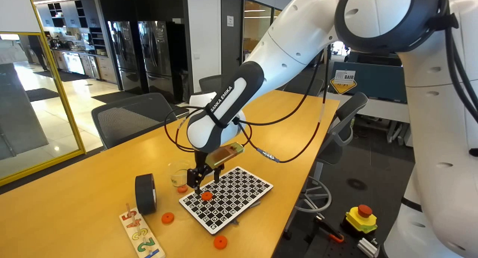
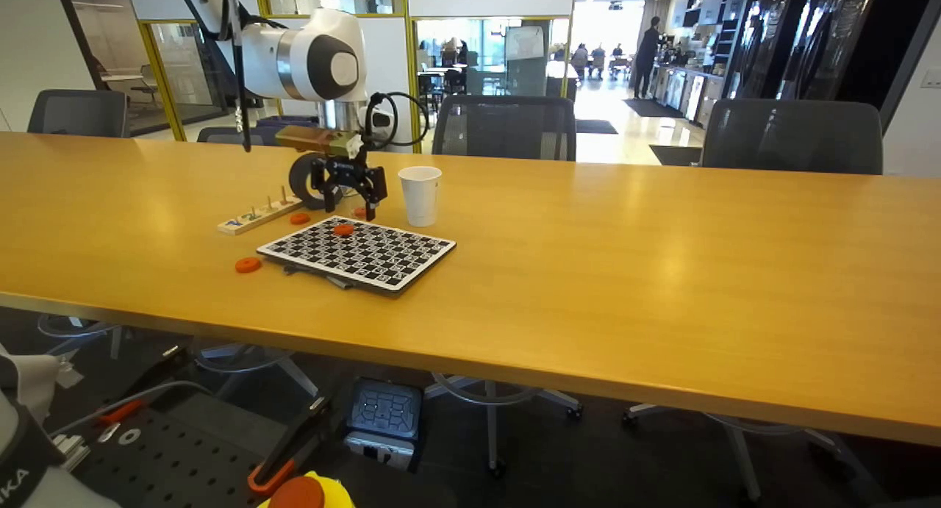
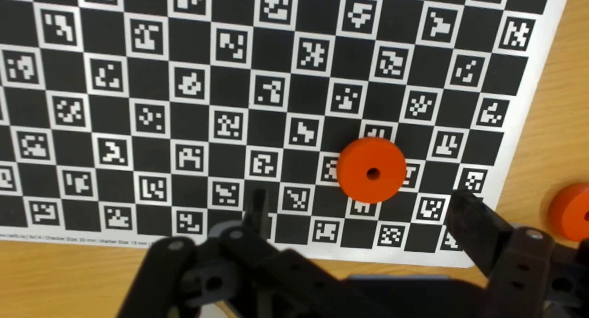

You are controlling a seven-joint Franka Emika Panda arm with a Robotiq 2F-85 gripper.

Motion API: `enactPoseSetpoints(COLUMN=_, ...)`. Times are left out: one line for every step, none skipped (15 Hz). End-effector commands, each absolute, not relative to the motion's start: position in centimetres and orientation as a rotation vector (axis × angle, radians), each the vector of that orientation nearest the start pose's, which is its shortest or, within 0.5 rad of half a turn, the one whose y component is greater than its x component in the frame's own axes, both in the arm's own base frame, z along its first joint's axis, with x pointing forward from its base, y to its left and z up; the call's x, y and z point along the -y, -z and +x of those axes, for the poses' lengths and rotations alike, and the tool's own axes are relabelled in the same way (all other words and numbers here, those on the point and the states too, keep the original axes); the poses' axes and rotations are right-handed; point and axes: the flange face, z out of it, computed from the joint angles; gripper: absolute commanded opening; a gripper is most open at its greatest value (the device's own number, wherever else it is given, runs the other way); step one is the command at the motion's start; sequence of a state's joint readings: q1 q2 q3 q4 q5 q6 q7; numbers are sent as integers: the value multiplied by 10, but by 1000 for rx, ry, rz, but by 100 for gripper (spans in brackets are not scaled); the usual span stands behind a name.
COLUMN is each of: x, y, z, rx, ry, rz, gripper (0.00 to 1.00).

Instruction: Put the blue disc in the white cup and the orange discs in the clear cup

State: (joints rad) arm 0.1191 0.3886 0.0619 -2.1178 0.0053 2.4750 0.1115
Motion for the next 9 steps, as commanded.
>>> enactPoseSetpoints(x=-106, y=-216, z=568, rx=54, ry=-24, rz=-3113, gripper=100)
enactPoseSetpoints(x=-107, y=-212, z=568, rx=53, ry=-31, rz=-3113, gripper=100)
enactPoseSetpoints(x=-106, y=-210, z=568, rx=48, ry=-33, rz=-3113, gripper=100)
enactPoseSetpoints(x=-106, y=-207, z=568, rx=43, ry=-34, rz=-3114, gripper=100)
enactPoseSetpoints(x=-107, y=-205, z=568, rx=39, ry=-38, rz=-3114, gripper=100)
enactPoseSetpoints(x=-107, y=-204, z=568, rx=35, ry=-42, rz=-3114, gripper=100)
enactPoseSetpoints(x=-107, y=-202, z=568, rx=32, ry=-45, rz=-3115, gripper=100)
enactPoseSetpoints(x=-107, y=-201, z=568, rx=29, ry=-46, rz=-3114, gripper=100)
enactPoseSetpoints(x=-107, y=-201, z=568, rx=26, ry=-48, rz=-3114, gripper=100)
